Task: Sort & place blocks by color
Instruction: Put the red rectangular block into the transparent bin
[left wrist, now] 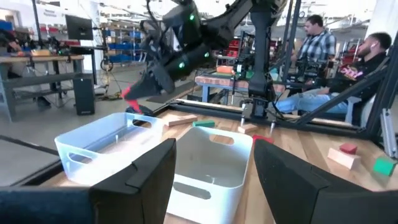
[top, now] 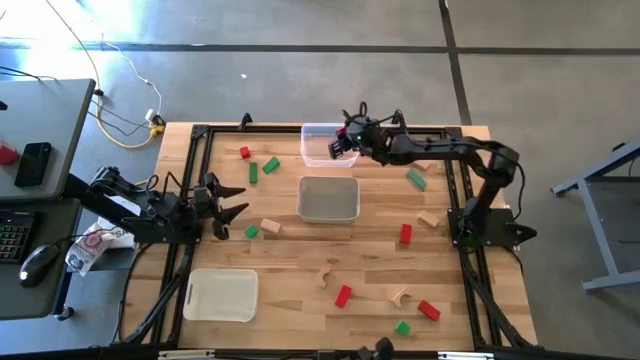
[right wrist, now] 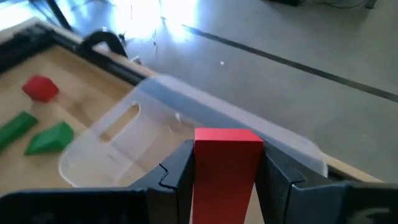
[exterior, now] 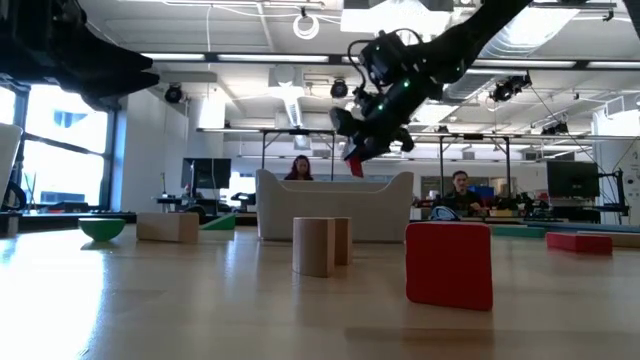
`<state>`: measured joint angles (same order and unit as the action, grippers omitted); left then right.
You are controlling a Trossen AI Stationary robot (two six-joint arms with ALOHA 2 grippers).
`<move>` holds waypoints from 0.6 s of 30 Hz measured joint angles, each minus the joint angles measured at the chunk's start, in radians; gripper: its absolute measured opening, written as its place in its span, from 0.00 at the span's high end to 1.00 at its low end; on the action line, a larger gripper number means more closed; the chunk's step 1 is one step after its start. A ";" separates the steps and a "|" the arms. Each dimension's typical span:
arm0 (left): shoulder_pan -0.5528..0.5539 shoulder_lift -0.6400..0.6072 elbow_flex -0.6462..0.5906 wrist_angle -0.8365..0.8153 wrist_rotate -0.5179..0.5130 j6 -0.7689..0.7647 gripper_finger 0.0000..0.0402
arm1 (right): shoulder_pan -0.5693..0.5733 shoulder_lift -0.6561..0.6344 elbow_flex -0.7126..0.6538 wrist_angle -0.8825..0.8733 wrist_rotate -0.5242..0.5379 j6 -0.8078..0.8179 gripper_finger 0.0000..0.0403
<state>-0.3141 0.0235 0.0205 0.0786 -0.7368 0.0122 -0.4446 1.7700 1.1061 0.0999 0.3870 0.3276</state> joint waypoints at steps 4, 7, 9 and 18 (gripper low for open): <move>0.000 0.000 0.037 -0.001 0.000 0.069 0.49 | -0.001 0.051 0.000 0.030 -0.039 -0.015 0.73; 0.000 0.004 0.077 -0.004 0.000 0.118 0.49 | -0.001 0.080 0.000 0.040 -0.050 -0.015 0.73; 0.000 0.016 0.105 -0.030 -0.008 0.132 0.49 | 0.000 0.092 0.000 0.040 -0.050 -0.015 0.73; 0.001 0.183 0.198 -0.113 -0.062 0.096 0.49 | -0.005 0.097 0.000 0.041 -0.050 -0.015 0.68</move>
<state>-0.3136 0.2067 0.2186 -0.0340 -0.7989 0.1085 -0.4493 1.8668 1.1057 0.1406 0.3369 0.3126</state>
